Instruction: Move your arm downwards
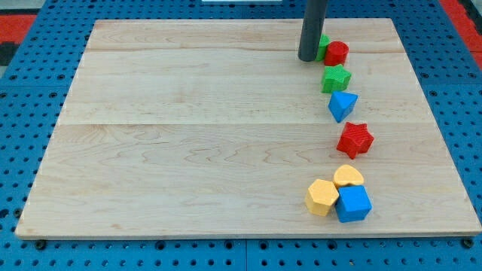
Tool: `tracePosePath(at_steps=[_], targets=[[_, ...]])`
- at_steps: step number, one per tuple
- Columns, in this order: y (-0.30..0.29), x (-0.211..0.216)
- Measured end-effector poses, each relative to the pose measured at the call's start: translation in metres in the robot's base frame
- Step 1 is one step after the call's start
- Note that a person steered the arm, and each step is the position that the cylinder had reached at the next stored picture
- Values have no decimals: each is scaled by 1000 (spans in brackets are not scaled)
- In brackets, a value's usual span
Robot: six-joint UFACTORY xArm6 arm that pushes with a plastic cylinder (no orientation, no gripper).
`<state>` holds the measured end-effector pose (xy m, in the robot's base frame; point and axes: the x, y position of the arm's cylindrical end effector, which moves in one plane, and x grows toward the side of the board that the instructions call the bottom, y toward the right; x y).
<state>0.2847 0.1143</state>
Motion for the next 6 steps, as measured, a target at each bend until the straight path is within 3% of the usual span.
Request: tracePosePath(at_steps=[2,3,5,6], targets=[[26,-55],[-3,-35],[-31,183],[-66,242]])
